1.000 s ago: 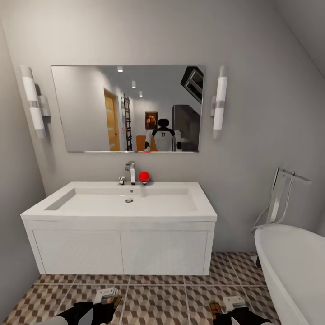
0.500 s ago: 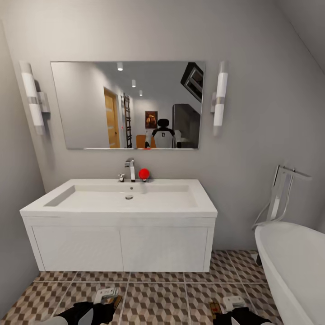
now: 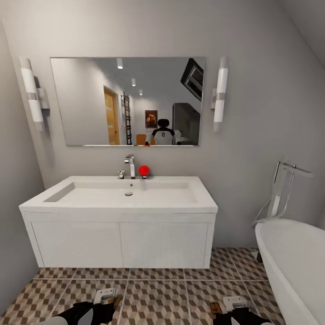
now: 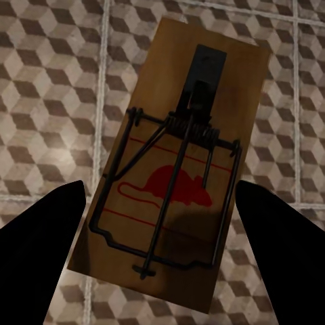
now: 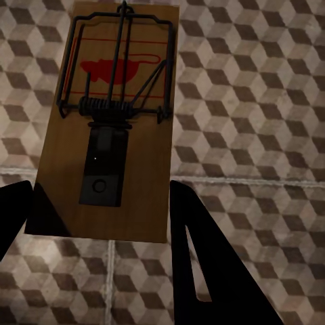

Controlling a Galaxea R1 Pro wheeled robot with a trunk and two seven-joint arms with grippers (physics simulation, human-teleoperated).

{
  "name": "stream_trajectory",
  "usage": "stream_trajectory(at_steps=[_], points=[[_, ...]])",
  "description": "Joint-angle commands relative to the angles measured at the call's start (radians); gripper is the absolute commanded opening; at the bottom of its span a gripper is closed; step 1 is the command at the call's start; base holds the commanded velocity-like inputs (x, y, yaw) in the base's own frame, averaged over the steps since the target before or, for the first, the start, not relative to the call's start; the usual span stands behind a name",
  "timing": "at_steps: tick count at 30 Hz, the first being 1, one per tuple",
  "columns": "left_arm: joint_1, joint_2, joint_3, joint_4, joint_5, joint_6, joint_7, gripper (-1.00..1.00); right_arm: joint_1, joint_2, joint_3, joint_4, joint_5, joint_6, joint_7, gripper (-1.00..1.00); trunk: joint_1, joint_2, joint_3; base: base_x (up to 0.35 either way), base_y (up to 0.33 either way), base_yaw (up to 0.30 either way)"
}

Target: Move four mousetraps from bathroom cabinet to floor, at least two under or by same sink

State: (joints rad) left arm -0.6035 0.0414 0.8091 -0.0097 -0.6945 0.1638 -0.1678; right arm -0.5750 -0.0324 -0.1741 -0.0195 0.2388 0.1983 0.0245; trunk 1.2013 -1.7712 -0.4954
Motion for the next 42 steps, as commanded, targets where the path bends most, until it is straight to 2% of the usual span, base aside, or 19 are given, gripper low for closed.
stream_trajectory(at_steps=[1, 42], points=[[-0.001, 0.0, 0.008, -0.001, -0.007, 0.005, -0.004, -1.0, 0.0, 0.0, -0.008, -0.002, 0.008, 0.006, 0.002, -1.0, 0.004, -0.008, -0.004, 0.0, 0.0, 0.0], [-0.001, -0.001, 0.008, 0.0, -0.007, 0.001, -0.004, -1.0, 0.0, 0.0, -0.008, 0.0, 0.008, 0.005, 0.002, -1.0, 0.161, -0.295, -0.133, 0.0, 0.0, 0.0]])
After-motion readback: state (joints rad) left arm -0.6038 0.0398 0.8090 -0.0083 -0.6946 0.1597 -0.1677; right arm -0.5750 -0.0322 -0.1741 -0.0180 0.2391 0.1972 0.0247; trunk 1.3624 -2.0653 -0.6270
